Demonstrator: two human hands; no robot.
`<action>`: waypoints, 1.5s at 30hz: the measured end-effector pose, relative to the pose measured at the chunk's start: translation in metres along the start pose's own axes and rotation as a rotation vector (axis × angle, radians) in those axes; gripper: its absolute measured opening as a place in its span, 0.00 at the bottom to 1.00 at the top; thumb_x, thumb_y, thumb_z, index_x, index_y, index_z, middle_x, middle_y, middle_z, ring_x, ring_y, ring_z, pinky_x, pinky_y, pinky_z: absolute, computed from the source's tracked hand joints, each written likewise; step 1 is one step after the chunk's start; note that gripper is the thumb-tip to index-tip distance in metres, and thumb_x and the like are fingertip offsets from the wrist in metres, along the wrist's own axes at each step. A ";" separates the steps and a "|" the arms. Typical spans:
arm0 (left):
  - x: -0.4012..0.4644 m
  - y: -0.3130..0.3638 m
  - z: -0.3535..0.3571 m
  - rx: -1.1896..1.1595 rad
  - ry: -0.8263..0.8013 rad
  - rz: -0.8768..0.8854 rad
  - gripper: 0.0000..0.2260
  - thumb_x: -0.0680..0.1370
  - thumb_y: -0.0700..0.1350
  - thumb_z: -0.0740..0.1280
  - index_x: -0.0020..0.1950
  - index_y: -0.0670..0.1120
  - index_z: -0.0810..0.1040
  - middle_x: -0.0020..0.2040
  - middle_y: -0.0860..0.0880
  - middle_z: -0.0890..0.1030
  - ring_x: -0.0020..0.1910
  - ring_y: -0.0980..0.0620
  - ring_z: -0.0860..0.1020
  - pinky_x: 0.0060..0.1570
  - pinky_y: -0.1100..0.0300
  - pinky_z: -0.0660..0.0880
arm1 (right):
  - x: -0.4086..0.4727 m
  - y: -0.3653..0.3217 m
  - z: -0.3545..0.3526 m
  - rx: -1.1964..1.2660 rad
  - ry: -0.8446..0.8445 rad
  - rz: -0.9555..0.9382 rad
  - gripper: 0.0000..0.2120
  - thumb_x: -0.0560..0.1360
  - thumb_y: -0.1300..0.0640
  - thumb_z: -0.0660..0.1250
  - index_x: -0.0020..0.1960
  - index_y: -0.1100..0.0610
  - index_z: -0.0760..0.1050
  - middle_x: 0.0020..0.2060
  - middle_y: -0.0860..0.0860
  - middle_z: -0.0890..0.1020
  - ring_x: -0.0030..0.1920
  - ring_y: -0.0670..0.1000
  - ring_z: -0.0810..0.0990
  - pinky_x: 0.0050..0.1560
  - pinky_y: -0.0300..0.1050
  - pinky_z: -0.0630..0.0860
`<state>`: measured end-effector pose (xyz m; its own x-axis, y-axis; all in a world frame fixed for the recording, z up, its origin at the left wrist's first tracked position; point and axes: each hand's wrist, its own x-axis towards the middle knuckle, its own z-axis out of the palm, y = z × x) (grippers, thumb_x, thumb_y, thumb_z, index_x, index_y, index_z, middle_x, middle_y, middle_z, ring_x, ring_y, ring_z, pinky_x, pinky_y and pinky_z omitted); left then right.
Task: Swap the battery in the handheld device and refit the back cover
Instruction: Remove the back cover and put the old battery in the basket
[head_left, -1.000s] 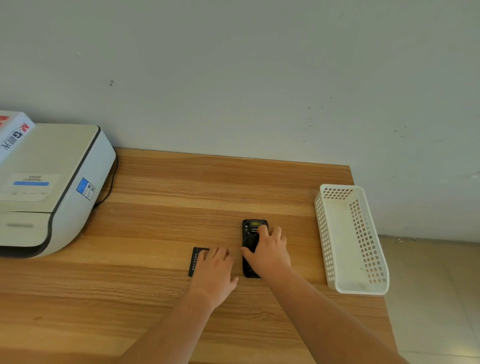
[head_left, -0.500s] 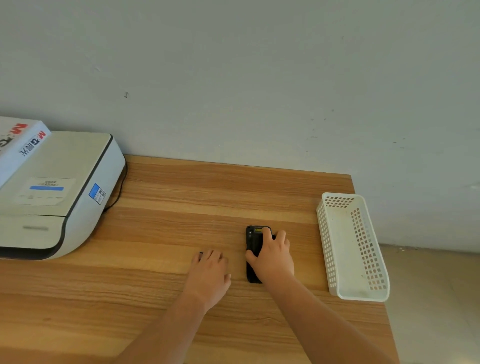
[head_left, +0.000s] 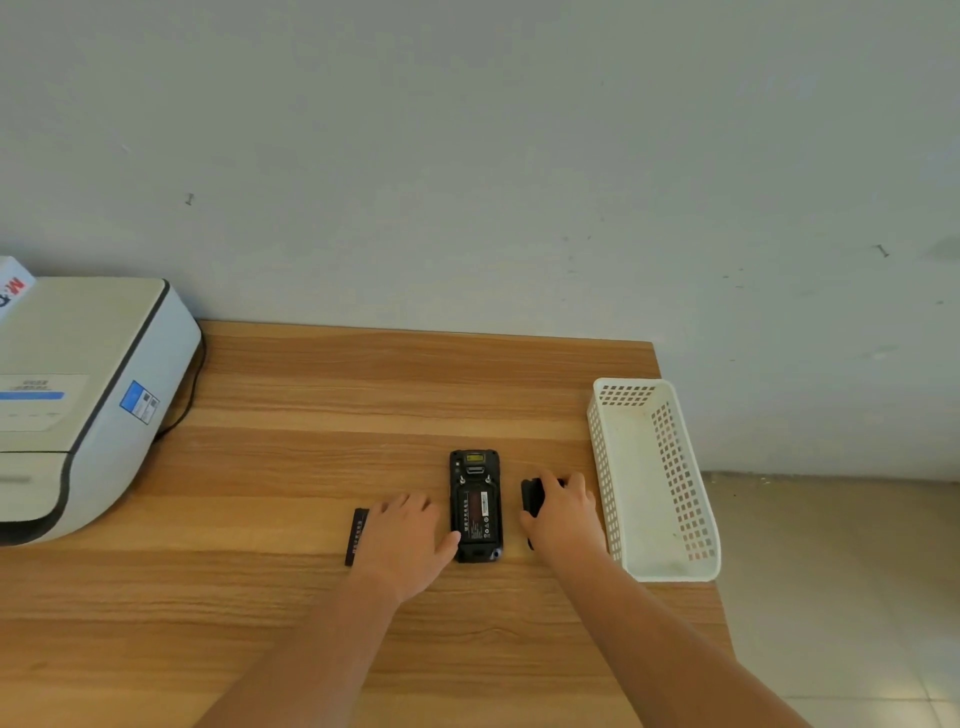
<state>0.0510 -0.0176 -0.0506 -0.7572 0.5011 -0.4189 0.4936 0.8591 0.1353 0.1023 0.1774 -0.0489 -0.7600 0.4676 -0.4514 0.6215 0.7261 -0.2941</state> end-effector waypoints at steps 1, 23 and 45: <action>0.000 0.001 -0.001 -0.002 0.000 -0.005 0.23 0.81 0.61 0.53 0.69 0.50 0.72 0.68 0.50 0.72 0.69 0.50 0.67 0.69 0.50 0.63 | 0.000 0.002 0.001 -0.014 -0.007 0.007 0.27 0.76 0.48 0.66 0.73 0.50 0.62 0.69 0.55 0.63 0.67 0.57 0.66 0.58 0.50 0.74; 0.001 0.002 0.013 0.024 -0.027 -0.017 0.18 0.81 0.55 0.57 0.68 0.51 0.72 0.68 0.51 0.71 0.67 0.50 0.68 0.70 0.50 0.63 | 0.007 0.022 0.022 -0.101 -0.020 0.012 0.30 0.75 0.36 0.62 0.72 0.50 0.61 0.67 0.55 0.65 0.66 0.57 0.66 0.59 0.51 0.74; -0.008 -0.021 0.017 -0.077 -0.027 -0.035 0.19 0.80 0.55 0.59 0.69 0.52 0.71 0.68 0.52 0.72 0.68 0.51 0.67 0.70 0.51 0.61 | 0.013 -0.024 0.032 -0.446 -0.108 -0.628 0.30 0.78 0.47 0.63 0.76 0.56 0.59 0.73 0.52 0.62 0.70 0.55 0.62 0.65 0.52 0.70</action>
<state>0.0536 -0.0414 -0.0654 -0.7613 0.4685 -0.4482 0.4320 0.8820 0.1881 0.0833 0.1497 -0.0747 -0.9073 -0.1339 -0.3986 -0.0724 0.9835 -0.1658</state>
